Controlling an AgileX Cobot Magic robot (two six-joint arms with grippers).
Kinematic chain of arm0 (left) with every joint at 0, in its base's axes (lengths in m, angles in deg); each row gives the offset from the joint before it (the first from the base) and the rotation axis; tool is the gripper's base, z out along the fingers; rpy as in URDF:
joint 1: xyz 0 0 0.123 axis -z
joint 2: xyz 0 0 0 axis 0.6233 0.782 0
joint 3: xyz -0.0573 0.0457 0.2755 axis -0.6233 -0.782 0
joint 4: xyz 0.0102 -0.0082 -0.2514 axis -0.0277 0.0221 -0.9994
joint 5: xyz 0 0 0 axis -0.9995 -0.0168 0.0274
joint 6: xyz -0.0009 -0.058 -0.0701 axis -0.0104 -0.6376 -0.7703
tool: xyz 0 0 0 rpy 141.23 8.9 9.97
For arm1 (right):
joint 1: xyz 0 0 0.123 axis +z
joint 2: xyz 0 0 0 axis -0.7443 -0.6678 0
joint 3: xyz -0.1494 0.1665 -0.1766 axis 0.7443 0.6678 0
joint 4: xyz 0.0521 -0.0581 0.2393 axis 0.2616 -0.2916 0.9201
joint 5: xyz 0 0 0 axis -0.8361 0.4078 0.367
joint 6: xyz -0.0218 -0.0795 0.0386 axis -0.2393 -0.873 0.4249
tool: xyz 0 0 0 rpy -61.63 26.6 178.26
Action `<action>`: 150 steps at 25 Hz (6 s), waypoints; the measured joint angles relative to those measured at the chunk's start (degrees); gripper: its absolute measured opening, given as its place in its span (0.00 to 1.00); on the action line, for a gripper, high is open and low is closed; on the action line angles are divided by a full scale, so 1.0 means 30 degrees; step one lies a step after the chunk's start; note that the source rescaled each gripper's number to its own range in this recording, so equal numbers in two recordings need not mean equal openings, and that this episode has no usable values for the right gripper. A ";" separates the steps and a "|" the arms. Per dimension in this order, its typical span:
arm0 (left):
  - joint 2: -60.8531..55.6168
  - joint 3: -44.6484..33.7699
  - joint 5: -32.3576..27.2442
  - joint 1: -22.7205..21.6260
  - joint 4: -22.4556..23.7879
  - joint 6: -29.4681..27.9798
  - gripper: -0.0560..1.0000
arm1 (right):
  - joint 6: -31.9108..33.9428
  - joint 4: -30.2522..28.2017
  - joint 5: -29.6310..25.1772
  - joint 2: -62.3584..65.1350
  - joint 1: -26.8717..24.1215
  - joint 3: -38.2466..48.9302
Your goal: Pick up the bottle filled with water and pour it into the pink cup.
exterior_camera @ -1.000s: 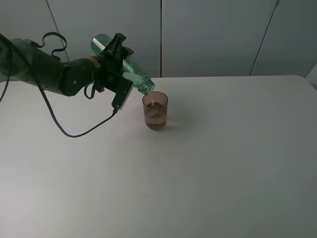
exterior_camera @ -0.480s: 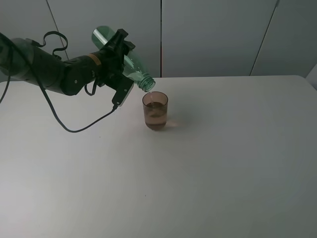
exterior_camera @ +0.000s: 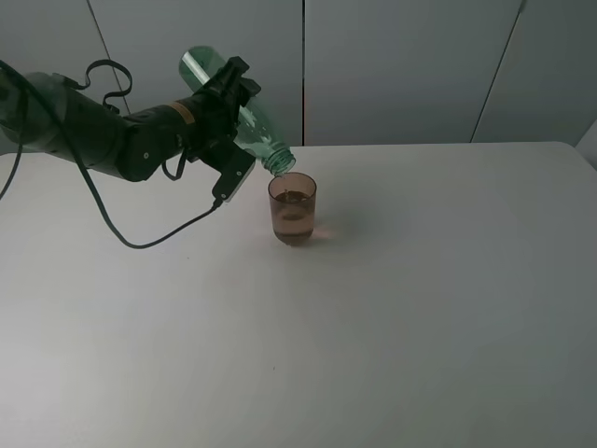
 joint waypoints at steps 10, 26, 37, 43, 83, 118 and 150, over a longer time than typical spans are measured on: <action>0.0000 0.0000 0.0255 0.0000 0.0040 -0.5556 0.05 | 0.0000 0.0000 0.0000 0.0000 0.0000 0.0000; -0.2527 0.0000 -0.6068 -0.0247 0.3399 -2.7220 0.05 | 0.0000 0.0000 0.0000 0.0000 0.0000 0.0000; -0.2546 -0.2414 -0.2113 -0.3570 1.2608 -4.2642 0.05 | 0.0000 0.0000 0.0000 0.0000 0.0000 0.0000; -0.2458 -0.4171 0.1686 -0.5126 1.3055 -4.4739 0.05 | 0.0000 0.0000 0.0000 0.0000 0.0000 0.0000; 0.1047 -0.3774 0.3640 -0.5400 1.4649 -4.6691 0.05 | -0.0033 0.0000 0.0000 0.0000 0.0000 0.0000; 0.0307 -0.4731 0.2108 -0.5095 1.5800 -4.8671 1.00 | -0.0033 0.0000 0.0000 0.0000 0.0000 0.0000; -0.1815 -0.6294 0.0655 -0.5043 1.5931 -4.9285 1.00 | -0.0033 0.0000 0.0000 0.0000 0.0000 0.0000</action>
